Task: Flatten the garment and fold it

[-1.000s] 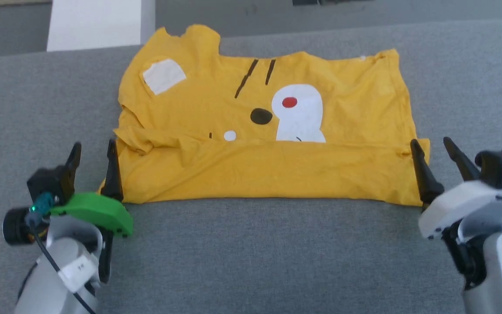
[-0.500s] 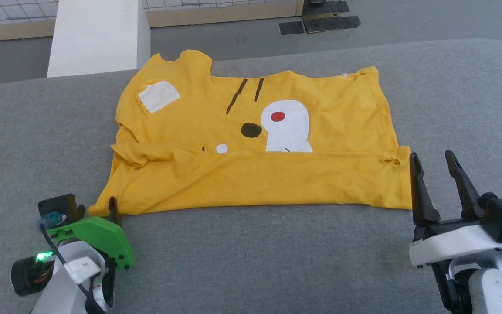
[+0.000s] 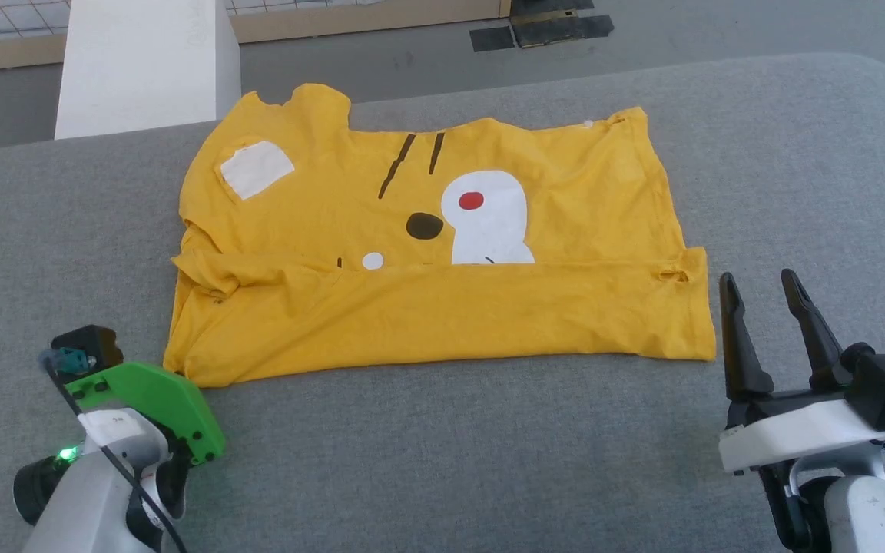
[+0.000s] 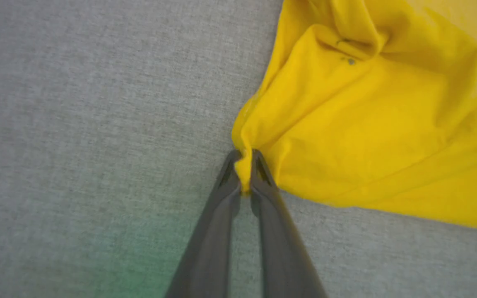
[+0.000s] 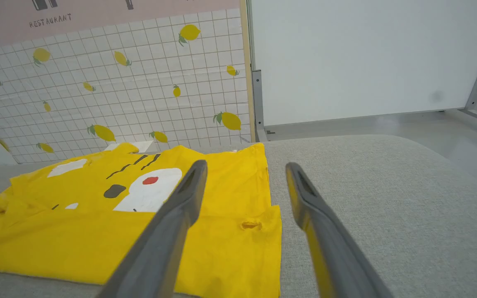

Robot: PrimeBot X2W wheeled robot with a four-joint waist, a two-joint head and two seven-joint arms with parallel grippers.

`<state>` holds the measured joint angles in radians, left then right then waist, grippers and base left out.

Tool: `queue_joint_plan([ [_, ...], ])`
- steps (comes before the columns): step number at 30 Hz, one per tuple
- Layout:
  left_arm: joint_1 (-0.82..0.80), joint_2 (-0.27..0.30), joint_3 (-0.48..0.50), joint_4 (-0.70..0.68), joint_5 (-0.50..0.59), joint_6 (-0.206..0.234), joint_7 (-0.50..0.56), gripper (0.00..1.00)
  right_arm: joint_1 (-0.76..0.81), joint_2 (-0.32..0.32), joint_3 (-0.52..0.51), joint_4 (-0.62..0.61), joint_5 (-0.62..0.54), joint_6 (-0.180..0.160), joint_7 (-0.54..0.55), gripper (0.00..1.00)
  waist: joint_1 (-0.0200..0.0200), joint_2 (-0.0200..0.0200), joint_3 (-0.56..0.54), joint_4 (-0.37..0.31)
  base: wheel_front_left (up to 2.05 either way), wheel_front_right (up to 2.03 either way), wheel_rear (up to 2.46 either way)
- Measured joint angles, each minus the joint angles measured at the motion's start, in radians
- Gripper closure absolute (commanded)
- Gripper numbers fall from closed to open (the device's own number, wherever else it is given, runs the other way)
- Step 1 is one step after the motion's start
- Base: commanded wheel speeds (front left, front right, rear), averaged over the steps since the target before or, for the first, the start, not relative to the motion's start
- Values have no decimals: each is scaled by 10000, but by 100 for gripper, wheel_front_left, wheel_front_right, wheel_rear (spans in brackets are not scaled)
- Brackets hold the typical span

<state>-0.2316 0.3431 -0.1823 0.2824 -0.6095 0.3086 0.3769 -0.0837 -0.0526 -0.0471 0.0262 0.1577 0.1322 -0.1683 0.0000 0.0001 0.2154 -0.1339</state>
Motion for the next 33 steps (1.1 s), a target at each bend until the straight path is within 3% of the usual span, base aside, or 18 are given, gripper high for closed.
queue_joint_plan([
  [7, 12, -21, -132, -203, 4, -190, -282, 100, -277, 6, -403, 422, 77, 0, 621, 0, 0, 0, 58, 217, 0, 0, 0],
  [16, -16, -211, -364, -142, 4, -522, -543, 100, -1426, 10, -1227, 2598, 52, -2, 4811, 0, 0, 0, 99, 584, 0, 0, 0],
  [23, -115, -251, -487, -40, 2, -717, -759, 100, -1865, -10, -1287, 2637, -844, 0, 7703, 0, 0, 0, 274, 787, 0, 0, 0],
  [24, -118, -251, -499, -31, 2, -719, -794, 100, -1889, -10, -1287, 2539, -874, 0, 7986, 16, 0, 0, 306, 805, 0, 0, 0],
  [25, -125, -251, -510, -19, 2, -742, -826, 100, -1905, -21, -1290, 2426, -874, 0, 8255, 69, 0, 0, 331, 824, 0, 0, 0],
  [27, -139, -255, -516, -2, 4, -796, -949, 100, -1910, -23, -1292, 2184, -876, 0, 8573, 100, 0, 0, 354, 860, 0, 0, 0],
  [33, -60, -270, -514, 150, 38, -966, -1818, 100, -1708, 27, -1338, 1551, -1131, 0, 8088, 100, 0, 0, 117, 881, 0, 0, 0],
])
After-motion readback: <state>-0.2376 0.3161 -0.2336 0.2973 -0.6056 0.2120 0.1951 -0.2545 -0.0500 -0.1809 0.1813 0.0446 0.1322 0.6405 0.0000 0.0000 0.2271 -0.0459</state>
